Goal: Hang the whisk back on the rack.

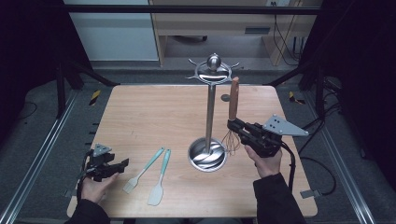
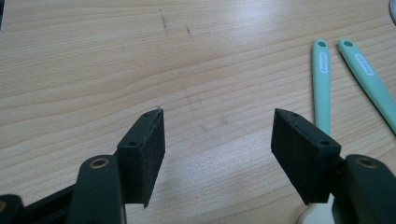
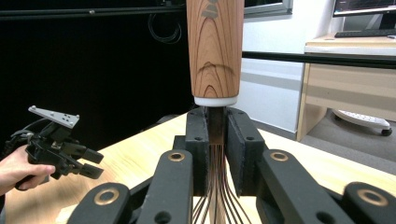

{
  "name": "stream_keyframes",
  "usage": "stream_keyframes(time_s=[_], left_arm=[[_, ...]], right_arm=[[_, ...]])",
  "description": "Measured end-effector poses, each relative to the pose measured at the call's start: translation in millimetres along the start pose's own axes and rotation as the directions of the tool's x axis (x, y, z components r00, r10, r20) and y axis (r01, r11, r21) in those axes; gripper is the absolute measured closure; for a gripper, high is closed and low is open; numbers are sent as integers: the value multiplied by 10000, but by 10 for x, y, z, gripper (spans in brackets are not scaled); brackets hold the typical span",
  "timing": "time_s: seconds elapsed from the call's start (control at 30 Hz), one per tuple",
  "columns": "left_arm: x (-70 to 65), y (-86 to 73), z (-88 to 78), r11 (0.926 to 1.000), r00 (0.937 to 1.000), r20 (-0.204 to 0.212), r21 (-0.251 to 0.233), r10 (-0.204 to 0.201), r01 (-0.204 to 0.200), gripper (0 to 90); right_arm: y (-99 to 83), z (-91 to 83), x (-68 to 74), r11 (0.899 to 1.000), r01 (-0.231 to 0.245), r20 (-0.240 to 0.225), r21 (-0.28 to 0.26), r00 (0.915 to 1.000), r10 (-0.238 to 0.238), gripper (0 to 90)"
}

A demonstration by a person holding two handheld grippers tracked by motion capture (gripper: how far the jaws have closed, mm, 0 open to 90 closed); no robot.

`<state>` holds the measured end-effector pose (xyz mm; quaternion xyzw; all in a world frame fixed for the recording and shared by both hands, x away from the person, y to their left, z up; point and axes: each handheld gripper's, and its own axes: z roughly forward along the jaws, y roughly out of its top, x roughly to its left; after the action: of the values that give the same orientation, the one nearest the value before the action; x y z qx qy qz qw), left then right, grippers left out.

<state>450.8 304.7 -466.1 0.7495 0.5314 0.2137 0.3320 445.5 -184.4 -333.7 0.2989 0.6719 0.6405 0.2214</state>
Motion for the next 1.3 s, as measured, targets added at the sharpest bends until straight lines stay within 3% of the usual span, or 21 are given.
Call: stream_keyframes(time_s=[0.33,0.57,0.87,1.3], left_arm=[[1,1,-2,10000,10000,-5,40,50,-50,348],[1,1,-4,10000,10000,7,-33,1,-1,349],[2,-2,-6,10000,10000,41,-21,-8,8,349],[-2,-4,-4,10000,9999,126,-39,-6,6,348]], right_arm=[[108,-143,23,9997,199,313,-159,9993,-194,752],[246,-221,82,9984,532,1037,-185,9933,-510,819],[419,-269,89,9974,547,1228,-466,9912,-486,898],[738,-283,89,9947,704,1418,-752,9881,-592,900]])
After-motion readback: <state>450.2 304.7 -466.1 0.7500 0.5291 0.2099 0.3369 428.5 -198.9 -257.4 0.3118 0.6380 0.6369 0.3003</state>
